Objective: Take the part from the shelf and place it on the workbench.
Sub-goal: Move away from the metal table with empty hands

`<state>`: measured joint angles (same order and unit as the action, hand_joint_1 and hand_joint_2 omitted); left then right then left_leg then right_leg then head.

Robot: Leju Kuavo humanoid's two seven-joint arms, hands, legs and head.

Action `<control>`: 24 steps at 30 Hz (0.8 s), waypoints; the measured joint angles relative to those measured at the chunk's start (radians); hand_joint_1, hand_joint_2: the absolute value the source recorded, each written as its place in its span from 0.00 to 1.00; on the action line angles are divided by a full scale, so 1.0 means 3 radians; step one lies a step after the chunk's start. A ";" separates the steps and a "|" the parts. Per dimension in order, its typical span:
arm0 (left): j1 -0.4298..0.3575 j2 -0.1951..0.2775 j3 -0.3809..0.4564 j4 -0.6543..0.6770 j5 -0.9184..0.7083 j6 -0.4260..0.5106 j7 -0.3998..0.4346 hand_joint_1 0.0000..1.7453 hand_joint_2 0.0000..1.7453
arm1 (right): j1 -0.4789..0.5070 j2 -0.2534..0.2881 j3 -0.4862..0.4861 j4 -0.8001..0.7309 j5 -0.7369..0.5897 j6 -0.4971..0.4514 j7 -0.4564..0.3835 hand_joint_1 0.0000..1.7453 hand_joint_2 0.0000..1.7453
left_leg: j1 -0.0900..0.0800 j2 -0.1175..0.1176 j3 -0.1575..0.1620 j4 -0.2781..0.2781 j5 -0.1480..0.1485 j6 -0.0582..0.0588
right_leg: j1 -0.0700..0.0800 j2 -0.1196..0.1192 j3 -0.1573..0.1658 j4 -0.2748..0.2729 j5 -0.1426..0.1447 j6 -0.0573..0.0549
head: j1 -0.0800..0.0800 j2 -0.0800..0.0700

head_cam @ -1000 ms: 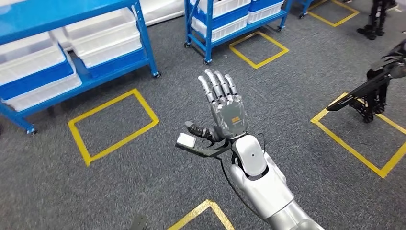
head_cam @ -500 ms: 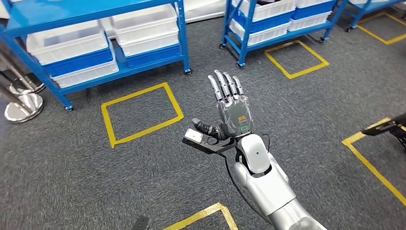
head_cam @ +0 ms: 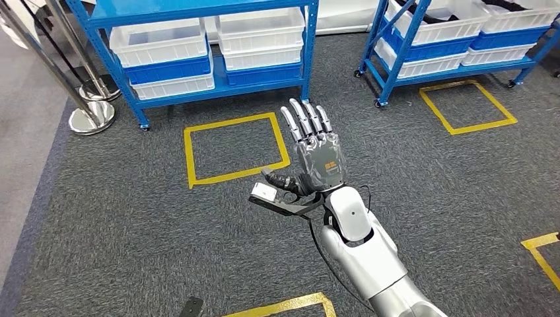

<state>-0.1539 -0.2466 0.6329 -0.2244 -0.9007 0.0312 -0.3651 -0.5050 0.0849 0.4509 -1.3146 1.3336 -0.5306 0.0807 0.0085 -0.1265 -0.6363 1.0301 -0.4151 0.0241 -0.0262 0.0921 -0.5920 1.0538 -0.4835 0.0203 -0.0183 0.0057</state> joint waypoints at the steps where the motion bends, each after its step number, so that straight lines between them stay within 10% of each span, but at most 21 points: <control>1: 0.0000 0.0000 -0.0001 0.0000 0.0000 0.0000 0.0000 0.00 1.00 | 0.0000 -0.0001 0.0000 -0.0003 0.0000 0.0001 0.0003 0.00 0.00 | 0.0005 -0.0040 -0.0016 0.0000 0.0008 -0.0023 | 0.0005 0.0016 0.0008 -0.0021 -0.0012 -0.0006 | 0.0000 0.0000; 3: 0.0010 0.0003 -0.0001 0.0000 0.0000 0.0001 0.0002 0.00 1.00 | -0.0002 0.0001 0.0000 -0.0013 -0.0001 0.0004 0.0010 0.00 0.00 | 0.0020 -0.0091 -0.0036 -0.0005 0.0018 -0.0066 | 0.0006 -0.0067 0.0025 -0.0045 -0.0003 -0.0033 | 0.0000 0.0000; 7: 0.0014 0.0006 -0.0002 0.0000 0.0001 0.0003 0.0005 0.00 1.00 | 0.0002 0.0003 -0.0008 -0.0024 -0.0027 0.0009 0.0020 0.00 0.00 | 0.0002 0.0301 -0.0275 0.0488 -0.0240 -0.0121 | 0.0012 -0.0275 0.0076 -0.0092 0.0003 -0.0108 | -0.0020 0.0000; 10: 0.0013 0.0007 -0.0003 0.0000 0.0003 0.0004 0.0003 0.00 1.00 | 0.0023 -0.0004 -0.0030 -0.0009 -0.0062 0.0001 0.0034 0.00 0.00 | 0.0019 0.0395 -0.0450 0.0834 -0.0324 -0.0142 | 0.0029 -0.0432 0.0085 -0.0089 -0.0017 -0.0122 | -0.0020 0.0000; 15: 0.0020 0.0012 -0.0006 -0.0001 0.0005 0.0010 -0.0020 0.00 1.00 | 0.0025 -0.0010 -0.0120 0.0015 -0.0123 -0.0065 0.0055 0.00 0.00 | 0.0000 0.0460 0.0010 0.0027 -0.0007 -0.0092 | 0.0044 -0.0542 0.0109 -0.0082 -0.0057 -0.0066 | -0.0019 0.0000; 19: 0.0032 0.0016 -0.0008 0.0000 0.0007 0.0010 -0.0031 0.00 1.00 | 0.0027 -0.0015 -0.0195 0.0041 -0.0142 -0.0089 0.0055 0.00 0.00 | -0.0009 0.0453 0.0040 -0.0048 -0.0013 -0.0026 | 0.0038 -0.0515 0.0105 -0.0069 -0.0086 -0.0001 | -0.0019 0.0000; 24: 0.0006 0.0017 -0.0014 -0.0001 0.0007 0.0015 -0.0039 0.00 1.00 | 0.0061 -0.0043 -0.0275 0.0067 -0.0200 -0.0099 0.0053 0.00 0.00 | -0.0007 0.0422 0.0073 -0.0081 -0.0011 0.0044 | 0.0024 -0.0325 -0.0313 0.0717 -0.0417 0.0031 | -0.0017 0.0000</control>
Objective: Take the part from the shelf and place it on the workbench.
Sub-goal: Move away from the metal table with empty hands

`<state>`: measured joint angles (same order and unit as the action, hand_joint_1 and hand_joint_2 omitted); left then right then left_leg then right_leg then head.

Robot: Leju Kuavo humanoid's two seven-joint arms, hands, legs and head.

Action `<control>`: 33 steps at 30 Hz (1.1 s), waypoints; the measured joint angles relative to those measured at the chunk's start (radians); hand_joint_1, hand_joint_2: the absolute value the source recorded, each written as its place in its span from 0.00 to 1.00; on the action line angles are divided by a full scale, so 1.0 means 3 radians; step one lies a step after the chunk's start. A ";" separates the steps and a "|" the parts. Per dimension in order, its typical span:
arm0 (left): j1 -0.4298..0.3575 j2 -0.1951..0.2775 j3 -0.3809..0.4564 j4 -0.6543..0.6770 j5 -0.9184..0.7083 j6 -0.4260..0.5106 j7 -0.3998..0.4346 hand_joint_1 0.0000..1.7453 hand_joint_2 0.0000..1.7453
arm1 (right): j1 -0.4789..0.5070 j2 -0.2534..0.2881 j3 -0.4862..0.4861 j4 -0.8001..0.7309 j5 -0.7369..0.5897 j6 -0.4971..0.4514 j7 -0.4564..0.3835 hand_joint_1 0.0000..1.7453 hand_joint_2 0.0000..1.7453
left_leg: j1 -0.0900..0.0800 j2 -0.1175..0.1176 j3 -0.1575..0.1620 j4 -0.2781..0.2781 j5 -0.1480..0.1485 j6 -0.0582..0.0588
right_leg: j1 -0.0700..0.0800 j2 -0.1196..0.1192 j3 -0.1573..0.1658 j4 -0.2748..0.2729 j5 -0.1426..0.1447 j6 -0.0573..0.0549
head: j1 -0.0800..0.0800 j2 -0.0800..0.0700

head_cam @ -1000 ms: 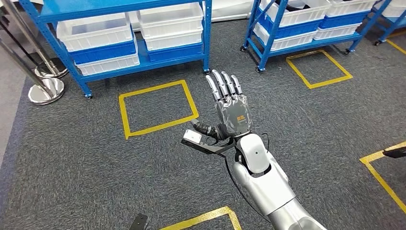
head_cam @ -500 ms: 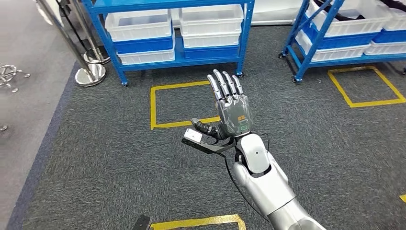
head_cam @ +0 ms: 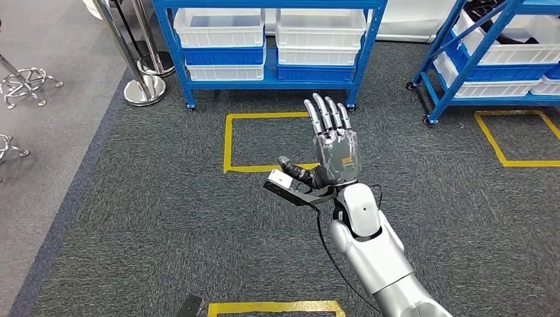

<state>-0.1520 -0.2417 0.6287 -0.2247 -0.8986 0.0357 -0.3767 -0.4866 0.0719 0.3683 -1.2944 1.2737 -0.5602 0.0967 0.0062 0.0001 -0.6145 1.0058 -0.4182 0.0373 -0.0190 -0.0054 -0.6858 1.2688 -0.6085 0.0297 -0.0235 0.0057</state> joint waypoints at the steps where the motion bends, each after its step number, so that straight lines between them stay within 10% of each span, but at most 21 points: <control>1: 0.0001 0.0000 -0.0001 0.0000 -0.0001 0.0005 -0.0001 0.00 1.00 | 0.0013 -0.0007 -0.0023 0.0012 -0.0050 -0.0001 -0.0003 0.00 0.00 | -0.0002 -0.0014 0.0001 0.0006 -0.0004 0.0003 | -0.0003 0.0004 -0.0053 0.0059 0.0030 0.0003 | 0.0000 0.0000; 6: -0.0004 -0.0003 -0.0010 0.0000 0.0005 0.0057 -0.0025 0.00 1.00 | 0.0011 -0.0039 -0.0191 0.0089 -0.0344 -0.0032 -0.0084 0.00 0.00 | -0.0005 -0.0077 -0.0011 0.0076 -0.0048 -0.0043 | -0.0006 0.0022 0.0231 -0.0682 0.0463 -0.0018 | -0.0001 0.0000; 11: -0.0005 -0.0003 -0.0013 0.0000 0.0029 0.0089 -0.0039 0.00 1.00 | 0.0015 -0.0066 -0.0335 0.0204 -0.0543 -0.0067 -0.0154 0.00 0.00 | 0.0003 -0.0068 -0.0044 0.0144 -0.0101 -0.0125 | 0.0005 0.0023 0.0261 -0.0757 0.0479 -0.0104 | -0.0001 0.0000; 15: -0.0009 -0.0003 -0.0013 0.0000 0.0048 0.0096 -0.0050 0.00 1.00 | 0.0028 -0.0069 -0.0438 0.0317 -0.0654 -0.0076 -0.0194 0.00 0.00 | 0.0016 -0.0033 -0.0371 0.0852 -0.0442 -0.0166 | 0.0010 0.0008 0.0272 -0.0769 0.0481 -0.0149 | -0.0001 0.0000; 17: -0.0004 -0.0002 -0.0013 0.0000 0.0054 0.0096 -0.0058 0.00 1.00 | 0.0040 -0.0071 -0.0480 0.0370 -0.0698 -0.0077 -0.0212 0.00 0.00 | 0.0017 -0.0030 -0.0452 0.1012 -0.0455 -0.0167 | 0.0017 0.0004 0.0273 -0.0768 0.0479 -0.0152 | -0.0001 0.0000; 23: -0.0017 0.0001 -0.0013 0.0000 0.0059 0.0101 -0.0085 0.00 1.00 | 0.0047 -0.0104 -0.0649 0.0488 -0.0842 -0.0112 -0.0279 0.00 0.00 | -0.0011 -0.0022 0.0009 0.0087 -0.0066 -0.0093 | 0.0030 0.0001 0.0284 -0.0771 0.0470 -0.0115 | 0.0000 0.0000; 27: -0.0015 0.0001 -0.0014 0.0000 0.0070 0.0112 -0.0091 0.00 1.00 | 0.0050 -0.0148 -0.0770 0.0595 -0.0932 -0.0132 -0.0335 0.00 0.00 | -0.0017 -0.0032 0.0046 0.0012 -0.0049 -0.0034 | 0.0018 0.0000 0.0280 -0.0756 0.0444 -0.0046 | 0.0000 0.0000; 31: -0.0016 0.0001 -0.0013 0.0000 0.0109 0.0148 -0.0108 0.00 1.00 | 0.0101 -0.0225 -0.0893 0.0647 -0.1126 -0.0207 -0.0467 0.00 0.00 | -0.0009 -0.0032 0.0067 -0.0027 -0.0033 0.0008 | 0.0015 0.0012 -0.0030 -0.0116 0.0116 -0.0012 | 0.0001 0.0000; 33: -0.0001 0.0002 -0.0011 0.0000 0.0133 0.0178 -0.0125 0.00 1.00 | 0.0194 -0.0268 -0.0973 0.0641 -0.1231 -0.0255 -0.0561 0.00 0.00 | -0.0008 -0.0040 0.0069 -0.0019 -0.0041 0.0013 | 0.0009 0.0012 -0.0130 0.0057 0.0114 0.0001 | 0.0002 0.0000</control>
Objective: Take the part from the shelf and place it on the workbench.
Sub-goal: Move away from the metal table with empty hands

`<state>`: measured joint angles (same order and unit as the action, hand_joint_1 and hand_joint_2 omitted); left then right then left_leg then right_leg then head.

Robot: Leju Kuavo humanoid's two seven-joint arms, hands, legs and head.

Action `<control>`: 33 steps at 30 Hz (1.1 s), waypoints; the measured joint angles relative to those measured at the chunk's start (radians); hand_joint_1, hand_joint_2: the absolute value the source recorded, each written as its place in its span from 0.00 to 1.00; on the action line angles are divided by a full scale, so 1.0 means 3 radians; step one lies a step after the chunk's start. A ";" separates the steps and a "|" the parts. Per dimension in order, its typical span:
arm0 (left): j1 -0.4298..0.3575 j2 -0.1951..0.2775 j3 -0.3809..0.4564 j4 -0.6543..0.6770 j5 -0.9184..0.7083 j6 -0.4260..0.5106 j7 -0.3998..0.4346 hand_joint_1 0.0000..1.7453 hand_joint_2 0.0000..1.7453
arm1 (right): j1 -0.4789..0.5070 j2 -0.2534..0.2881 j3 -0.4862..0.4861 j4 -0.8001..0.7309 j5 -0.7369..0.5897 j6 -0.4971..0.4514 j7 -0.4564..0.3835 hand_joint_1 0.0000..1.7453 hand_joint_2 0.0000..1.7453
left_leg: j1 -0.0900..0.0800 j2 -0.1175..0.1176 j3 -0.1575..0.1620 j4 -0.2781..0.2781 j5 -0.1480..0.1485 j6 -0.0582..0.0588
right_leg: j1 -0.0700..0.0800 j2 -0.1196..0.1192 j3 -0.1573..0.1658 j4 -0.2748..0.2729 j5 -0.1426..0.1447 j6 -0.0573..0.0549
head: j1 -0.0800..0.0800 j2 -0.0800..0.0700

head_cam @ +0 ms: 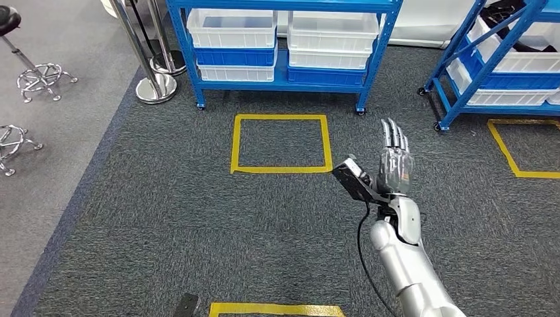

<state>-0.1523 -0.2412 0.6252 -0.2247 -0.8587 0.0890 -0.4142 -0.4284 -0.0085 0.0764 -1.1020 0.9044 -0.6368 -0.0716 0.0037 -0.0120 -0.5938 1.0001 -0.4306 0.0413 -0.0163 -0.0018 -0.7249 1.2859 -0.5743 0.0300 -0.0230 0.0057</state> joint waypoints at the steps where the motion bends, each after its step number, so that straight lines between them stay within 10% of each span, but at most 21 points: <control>1: 0.0010 0.0000 0.0001 0.0000 0.0016 0.0016 -0.0011 0.00 1.00 | 0.0057 -0.0018 -0.0047 -0.0028 -0.0046 -0.0026 -0.0046 0.00 0.00 | 0.0002 -0.0006 0.0001 0.0011 -0.0008 -0.0003 | -0.0007 0.0000 0.0038 -0.0095 0.0089 0.0006 | 0.0000 0.0000; 5: 0.0033 0.0003 0.0010 0.0000 0.0073 0.0065 -0.0054 0.00 1.00 | 0.0318 -0.0057 -0.0222 -0.0383 -0.0180 -0.0099 -0.0191 0.00 0.00 | -0.0001 -0.0027 -0.0015 0.0093 -0.0071 -0.0060 | -0.0021 0.0013 0.0352 -0.0746 0.0358 -0.0007 | -0.0001 0.0000; 9: 0.0060 0.0007 0.0029 0.0000 0.0112 0.0078 -0.0086 0.00 1.00 | 0.0602 -0.0083 -0.0364 -0.0779 -0.0234 -0.0116 -0.0226 0.00 0.00 | 0.0000 -0.0024 -0.0024 0.0135 -0.0120 -0.0112 | -0.0006 0.0015 0.0374 -0.0781 0.0345 -0.0088 | -0.0001 0.0000; 15: 0.0124 0.0019 0.0086 0.0001 0.0170 0.0105 -0.0123 0.00 1.00 | 0.1096 -0.0158 -0.0675 -0.1419 -0.0495 -0.0113 -0.0339 0.00 0.00 | 0.0005 0.0017 -0.0442 0.1038 -0.0519 -0.0138 | 0.0024 -0.0029 0.0399 -0.0786 0.0324 -0.0153 | -0.0002 0.0000; 21: 0.0125 0.0042 0.0113 0.0000 0.0174 0.0119 -0.0131 0.00 1.00 | 0.1285 -0.0188 -0.0881 -0.1671 -0.0559 -0.0094 -0.0382 0.00 0.00 | -0.0087 0.0030 0.0019 0.0110 -0.0119 0.0026 | 0.0038 -0.0016 0.0424 -0.0796 0.0319 -0.0135 | -0.0001 0.0000; 25: 0.0150 0.0048 0.0127 0.0000 0.0181 0.0123 -0.0142 0.00 1.00 | 0.1446 -0.0209 -0.1055 -0.1793 -0.0776 -0.0073 -0.0462 0.00 0.00 | -0.0072 0.0019 0.0083 -0.0010 -0.0065 0.0053 | 0.0032 -0.0023 0.0427 -0.0766 0.0276 -0.0068 | 0.0000 0.0000; 30: 0.0158 0.0051 0.0149 0.0001 0.0184 0.0123 -0.0147 0.00 1.00 | 0.1596 -0.0231 -0.1284 -0.1862 -0.0911 -0.0028 -0.0535 0.00 0.00 | -0.0053 0.0025 0.0106 -0.0065 -0.0033 0.0073 | -0.0005 0.0005 0.0084 -0.0028 -0.0094 0.0001 | 0.0003 0.0000; 33: 0.0162 0.0051 0.0160 0.0001 0.0184 0.0125 -0.0147 0.00 1.00 | 0.1642 -0.0230 -0.1357 -0.1884 -0.0927 -0.0016 -0.0550 0.00 0.00 | -0.0034 0.0023 0.0093 -0.0012 -0.0060 0.0039 | -0.0051 0.0001 0.0284 -0.0392 0.0151 0.0051 | 0.0003 0.0000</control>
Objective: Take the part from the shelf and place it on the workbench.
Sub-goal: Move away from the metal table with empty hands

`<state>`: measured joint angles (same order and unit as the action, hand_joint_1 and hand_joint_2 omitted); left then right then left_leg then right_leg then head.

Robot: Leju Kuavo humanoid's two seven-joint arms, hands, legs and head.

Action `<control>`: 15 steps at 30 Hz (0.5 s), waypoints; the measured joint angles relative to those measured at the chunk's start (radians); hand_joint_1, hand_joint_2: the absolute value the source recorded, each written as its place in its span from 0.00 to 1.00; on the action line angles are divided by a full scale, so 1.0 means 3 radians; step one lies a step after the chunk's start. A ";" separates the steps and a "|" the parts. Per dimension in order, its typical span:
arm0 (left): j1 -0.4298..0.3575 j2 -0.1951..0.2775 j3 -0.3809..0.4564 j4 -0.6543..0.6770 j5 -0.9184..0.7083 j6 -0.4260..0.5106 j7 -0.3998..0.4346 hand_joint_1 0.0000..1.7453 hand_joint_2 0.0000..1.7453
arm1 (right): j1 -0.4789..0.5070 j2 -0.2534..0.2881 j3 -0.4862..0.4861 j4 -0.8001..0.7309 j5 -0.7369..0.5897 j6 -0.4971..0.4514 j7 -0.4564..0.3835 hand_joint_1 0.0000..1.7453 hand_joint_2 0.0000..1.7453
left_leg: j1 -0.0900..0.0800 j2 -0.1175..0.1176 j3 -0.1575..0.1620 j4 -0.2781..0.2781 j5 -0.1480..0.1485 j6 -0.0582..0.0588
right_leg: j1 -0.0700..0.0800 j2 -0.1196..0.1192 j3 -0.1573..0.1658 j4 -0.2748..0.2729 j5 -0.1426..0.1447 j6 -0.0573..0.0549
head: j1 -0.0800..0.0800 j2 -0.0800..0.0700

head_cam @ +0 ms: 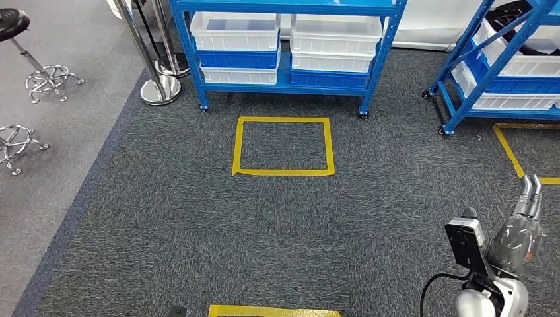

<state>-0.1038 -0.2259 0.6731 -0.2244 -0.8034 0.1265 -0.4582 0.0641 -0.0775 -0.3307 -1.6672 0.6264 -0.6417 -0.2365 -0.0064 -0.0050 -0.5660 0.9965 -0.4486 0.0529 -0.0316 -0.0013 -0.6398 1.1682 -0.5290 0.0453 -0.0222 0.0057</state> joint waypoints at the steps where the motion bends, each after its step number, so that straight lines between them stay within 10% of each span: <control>1: -0.0001 0.0001 0.0003 0.0000 0.0001 0.0003 -0.0001 0.00 1.00 | 0.0012 0.0001 -0.0034 -0.0009 -0.0025 0.0008 -0.0012 0.00 0.00 | 0.0002 -0.0005 -0.0011 0.0032 -0.0018 -0.0022 | -0.0004 0.0004 0.0104 -0.0193 0.0070 0.0006 | 0.0000 0.0000; 7: 0.0010 0.0006 0.0030 -0.0001 0.0025 0.0044 -0.0032 0.00 1.00 | 0.0154 0.0063 -0.0297 -0.0081 -0.0387 0.0125 -0.0283 0.00 0.00 | 0.0013 -0.0015 -0.0060 0.0161 -0.0106 -0.0131 | 0.0015 0.0025 0.0211 -0.0417 0.0126 -0.0117 | -0.0003 0.0000; 12: 0.0028 0.0007 0.0076 0.0000 0.0042 0.0075 -0.0108 0.00 1.00 | 0.0229 0.0240 -0.0625 -0.0095 -0.0664 0.0334 -0.0547 0.00 0.00 | 0.0036 -0.0004 -0.0427 0.0968 -0.0500 -0.0181 | 0.0031 0.0003 0.0212 -0.0423 0.0127 -0.0166 | -0.0004 0.0000; 15: 0.0043 0.0009 0.0103 -0.0001 0.0048 0.0115 -0.0156 0.00 1.00 | 0.0247 0.0355 -0.0851 -0.0077 -0.0772 0.0469 -0.0639 0.00 0.00 | 0.0029 -0.0005 -0.0286 0.0692 -0.0274 -0.0142 | 0.0042 0.0004 0.0220 -0.0423 0.0124 -0.0168 | -0.0005 0.0000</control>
<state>-0.0909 -0.2234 0.7040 -0.2246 -0.7889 0.1611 -0.5051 0.1384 0.0291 -0.5860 -1.6904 0.3947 -0.5009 -0.4281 0.0022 -0.0064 -0.6518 1.2040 -0.5308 0.0104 -0.0191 0.0000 -0.5737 1.0414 -0.4919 -0.0051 -0.0237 0.0057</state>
